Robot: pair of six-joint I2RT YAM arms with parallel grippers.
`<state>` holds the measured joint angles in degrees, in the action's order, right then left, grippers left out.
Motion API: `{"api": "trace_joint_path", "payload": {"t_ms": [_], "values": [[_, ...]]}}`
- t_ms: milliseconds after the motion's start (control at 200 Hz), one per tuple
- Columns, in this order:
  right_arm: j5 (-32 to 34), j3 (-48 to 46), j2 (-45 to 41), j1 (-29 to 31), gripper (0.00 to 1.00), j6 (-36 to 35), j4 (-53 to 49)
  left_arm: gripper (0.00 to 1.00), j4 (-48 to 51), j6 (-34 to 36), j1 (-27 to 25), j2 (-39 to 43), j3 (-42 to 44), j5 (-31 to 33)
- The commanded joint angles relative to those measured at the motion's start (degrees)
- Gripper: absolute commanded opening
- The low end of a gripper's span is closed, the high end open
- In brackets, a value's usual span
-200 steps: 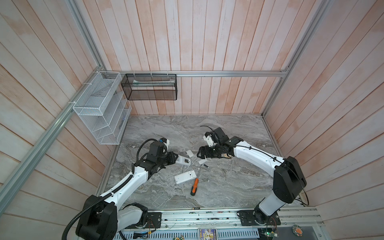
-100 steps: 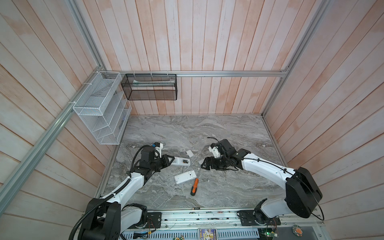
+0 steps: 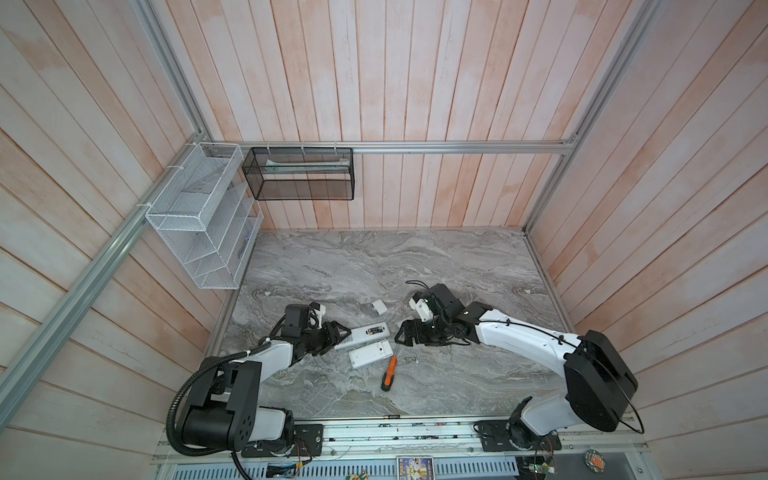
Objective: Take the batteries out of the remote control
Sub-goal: 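Lower the remote with the left gripper while the right gripper grasps the screwdriver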
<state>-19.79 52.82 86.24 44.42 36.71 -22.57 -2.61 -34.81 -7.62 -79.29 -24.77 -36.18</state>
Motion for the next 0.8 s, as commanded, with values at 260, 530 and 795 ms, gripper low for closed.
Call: {"api": "trace_joint_path", "payload": {"t_ms": [260, 530, 795], "values": [[8.8, 4.9, 8.7, 8.8, 0.89, 3.4, -5.7, 1.00, 11.0, 4.0, 0.6, 6.1, -2.4, 9.3], [13.3, 10.4, 14.6, 14.0, 0.84, 3.3, -10.6, 1.00, 16.4, 5.0, 0.7, 14.8, -3.5, 13.8], [15.2, 12.9, 18.5, 17.8, 0.72, 3.4, -14.8, 1.00, 16.0, 4.5, 0.7, 16.4, -3.1, 13.6]]}}
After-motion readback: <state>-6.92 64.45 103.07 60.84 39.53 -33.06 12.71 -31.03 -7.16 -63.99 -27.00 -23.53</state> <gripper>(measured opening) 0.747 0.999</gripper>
